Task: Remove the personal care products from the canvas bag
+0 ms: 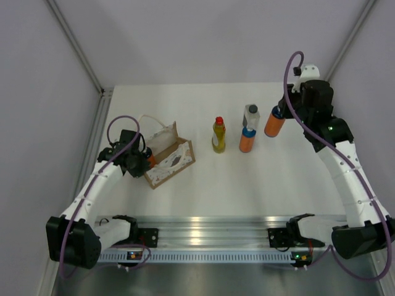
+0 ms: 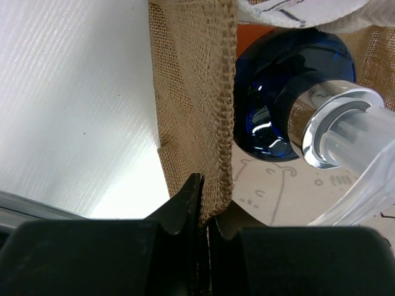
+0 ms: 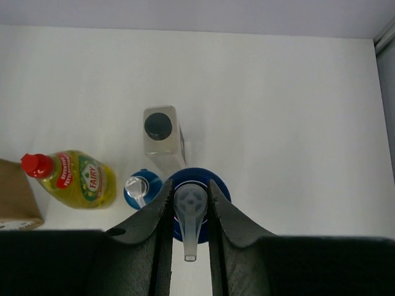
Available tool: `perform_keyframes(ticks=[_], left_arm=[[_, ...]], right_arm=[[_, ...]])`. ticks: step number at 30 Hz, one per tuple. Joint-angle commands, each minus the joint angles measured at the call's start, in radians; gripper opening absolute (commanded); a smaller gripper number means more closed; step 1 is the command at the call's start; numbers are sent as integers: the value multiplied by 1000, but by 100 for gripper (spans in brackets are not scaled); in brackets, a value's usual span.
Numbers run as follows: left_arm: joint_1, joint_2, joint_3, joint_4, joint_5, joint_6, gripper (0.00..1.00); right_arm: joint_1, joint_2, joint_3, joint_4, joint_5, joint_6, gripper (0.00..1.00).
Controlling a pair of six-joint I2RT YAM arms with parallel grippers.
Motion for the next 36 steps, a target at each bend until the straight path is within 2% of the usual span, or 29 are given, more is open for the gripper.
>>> perform_keyframes(ticks=[1,12,19,32,35,36], left_arm=[[2,6,35,18,23,-1,11],[2,9,44,18,35,2,11],[2,3,43,18,32,0,11],[2,0,49,18,34,3,11],[2,1,49,18,34,2,11],[2,3,47,18,34,2,11]], right_arm=[[-41,-7,-14,165,1,11,0],[-109,86,-152,398,-43,-1,0],[-123,146,-221,490,-51,7,0],[-126,252,-255,501,-34,-7,1],[-126,249,-272,501,-28,-4,18],[-127,247,-278,501,-23,-2,30]])
